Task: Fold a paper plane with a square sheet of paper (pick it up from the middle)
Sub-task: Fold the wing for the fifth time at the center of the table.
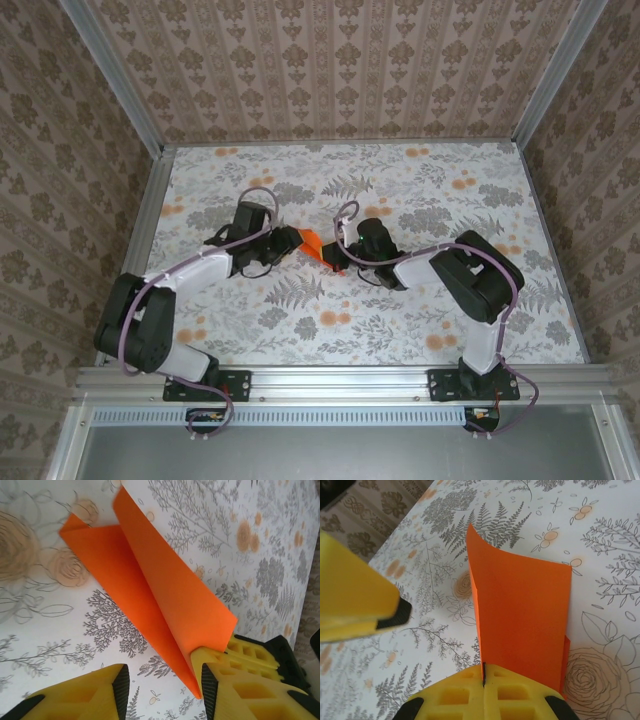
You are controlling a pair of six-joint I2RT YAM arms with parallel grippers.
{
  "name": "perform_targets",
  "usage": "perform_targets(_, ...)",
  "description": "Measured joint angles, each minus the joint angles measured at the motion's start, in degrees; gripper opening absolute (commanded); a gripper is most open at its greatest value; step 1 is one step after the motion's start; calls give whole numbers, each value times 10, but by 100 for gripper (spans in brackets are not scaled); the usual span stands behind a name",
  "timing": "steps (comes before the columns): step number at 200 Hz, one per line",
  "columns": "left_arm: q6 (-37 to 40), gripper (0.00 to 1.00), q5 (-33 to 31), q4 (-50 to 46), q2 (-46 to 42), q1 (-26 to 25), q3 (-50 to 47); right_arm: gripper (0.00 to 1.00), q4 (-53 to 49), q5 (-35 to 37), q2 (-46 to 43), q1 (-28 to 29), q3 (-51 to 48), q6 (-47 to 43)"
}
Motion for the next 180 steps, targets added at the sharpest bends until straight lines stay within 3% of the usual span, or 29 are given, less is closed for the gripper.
perform_targets(99, 24, 30, 7, 49, 64, -10, 15, 0, 6, -61, 41, -16, 5, 179)
perform_targets(180, 43, 26, 15, 63, 112, -16, 41, 0, 6, -70, 53, -28, 11, 245)
